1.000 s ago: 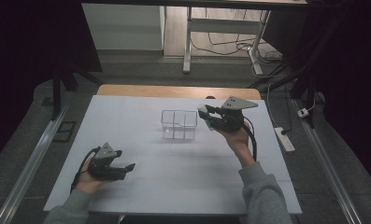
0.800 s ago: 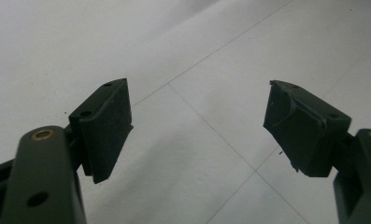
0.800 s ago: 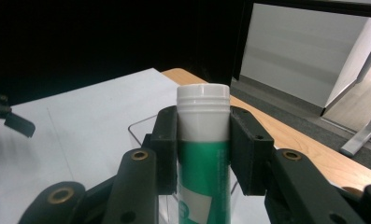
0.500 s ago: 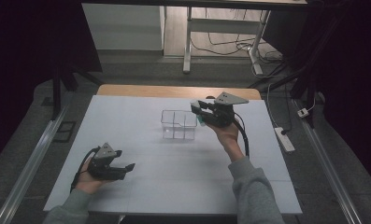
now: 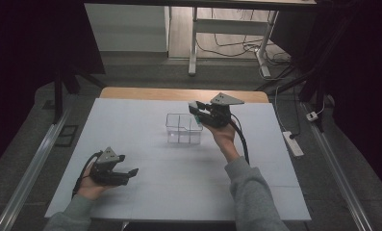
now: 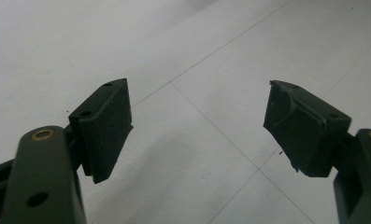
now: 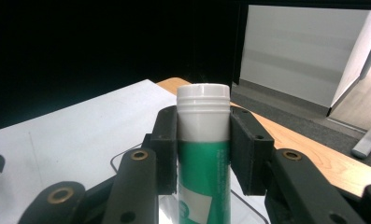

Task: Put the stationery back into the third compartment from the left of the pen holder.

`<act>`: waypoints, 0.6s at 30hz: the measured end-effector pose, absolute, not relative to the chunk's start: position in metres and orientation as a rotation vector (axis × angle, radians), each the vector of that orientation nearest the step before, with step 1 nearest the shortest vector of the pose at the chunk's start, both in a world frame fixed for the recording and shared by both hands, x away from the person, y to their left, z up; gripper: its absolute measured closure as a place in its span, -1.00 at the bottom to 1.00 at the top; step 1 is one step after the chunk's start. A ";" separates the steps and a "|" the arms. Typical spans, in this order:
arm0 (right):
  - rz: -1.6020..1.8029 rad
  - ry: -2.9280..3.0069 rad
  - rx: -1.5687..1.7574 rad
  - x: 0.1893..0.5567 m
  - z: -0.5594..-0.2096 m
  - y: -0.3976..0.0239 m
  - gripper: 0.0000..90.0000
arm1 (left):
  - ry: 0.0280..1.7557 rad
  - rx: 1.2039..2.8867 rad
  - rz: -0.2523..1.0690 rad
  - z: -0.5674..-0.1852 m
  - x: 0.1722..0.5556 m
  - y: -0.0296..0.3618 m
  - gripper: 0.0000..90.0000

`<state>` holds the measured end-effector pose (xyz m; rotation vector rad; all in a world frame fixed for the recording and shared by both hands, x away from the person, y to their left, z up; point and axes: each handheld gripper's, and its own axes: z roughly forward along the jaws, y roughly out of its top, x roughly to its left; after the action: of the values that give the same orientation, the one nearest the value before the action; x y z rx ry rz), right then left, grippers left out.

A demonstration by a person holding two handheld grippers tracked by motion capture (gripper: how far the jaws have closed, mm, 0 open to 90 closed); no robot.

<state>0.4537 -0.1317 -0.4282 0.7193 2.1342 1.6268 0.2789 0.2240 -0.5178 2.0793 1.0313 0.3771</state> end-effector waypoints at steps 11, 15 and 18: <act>1.628 2.130 0.736 0.462 -0.440 -0.123 0.43 | 1.033 2.076 0.378 -0.518 0.279 0.225 -0.48; 1.629 2.133 0.749 0.464 -0.443 -0.124 0.42 | 1.034 2.077 0.379 -0.518 0.279 0.225 -0.48; 1.623 2.135 0.748 0.464 -0.444 -0.124 0.42 | 1.031 2.080 0.379 -0.518 0.279 0.225 -0.48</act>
<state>0.4642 -0.1238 -0.4435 0.7479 2.1355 1.6233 0.2788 0.2248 -0.5179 2.0795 1.0314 0.3791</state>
